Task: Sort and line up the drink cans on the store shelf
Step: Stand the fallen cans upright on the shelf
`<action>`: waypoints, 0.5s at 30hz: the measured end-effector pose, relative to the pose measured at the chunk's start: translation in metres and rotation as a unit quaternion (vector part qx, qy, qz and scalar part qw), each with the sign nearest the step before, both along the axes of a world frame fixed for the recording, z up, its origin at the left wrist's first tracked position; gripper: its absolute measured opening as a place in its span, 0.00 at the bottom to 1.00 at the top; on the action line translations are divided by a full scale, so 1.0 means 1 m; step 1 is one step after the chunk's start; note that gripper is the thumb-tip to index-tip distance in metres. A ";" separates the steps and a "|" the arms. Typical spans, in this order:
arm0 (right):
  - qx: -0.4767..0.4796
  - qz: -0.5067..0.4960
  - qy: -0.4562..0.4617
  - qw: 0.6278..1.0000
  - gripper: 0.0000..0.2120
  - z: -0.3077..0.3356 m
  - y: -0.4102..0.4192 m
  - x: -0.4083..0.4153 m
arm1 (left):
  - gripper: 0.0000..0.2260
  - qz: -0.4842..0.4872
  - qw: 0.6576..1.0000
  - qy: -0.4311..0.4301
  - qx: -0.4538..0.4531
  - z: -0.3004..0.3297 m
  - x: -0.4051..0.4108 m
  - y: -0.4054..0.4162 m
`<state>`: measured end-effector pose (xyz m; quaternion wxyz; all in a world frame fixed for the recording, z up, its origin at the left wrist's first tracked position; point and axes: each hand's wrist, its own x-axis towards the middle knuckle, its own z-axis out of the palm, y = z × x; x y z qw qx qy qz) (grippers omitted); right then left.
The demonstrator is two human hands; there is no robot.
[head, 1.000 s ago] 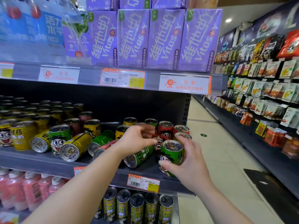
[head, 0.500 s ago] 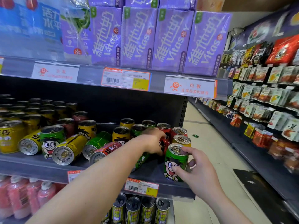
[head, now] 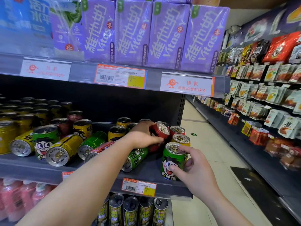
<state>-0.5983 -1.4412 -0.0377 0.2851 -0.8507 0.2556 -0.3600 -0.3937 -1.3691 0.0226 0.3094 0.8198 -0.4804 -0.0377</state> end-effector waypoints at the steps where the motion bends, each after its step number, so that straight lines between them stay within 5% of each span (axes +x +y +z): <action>1: 0.001 -0.001 0.001 1.000 0.27 0.000 0.000 0.000 | 0.31 0.004 1.000 0.012 0.012 0.000 0.001 -0.001; 7: 0.014 0.014 -0.005 1.000 0.33 0.000 0.002 -0.001 | 0.35 -0.031 0.996 -0.011 0.085 0.003 0.000 0.001; 15: 0.013 -0.033 -0.041 0.999 0.43 -0.003 0.008 0.000 | 0.34 -0.056 0.995 -0.065 0.057 0.024 -0.004 0.057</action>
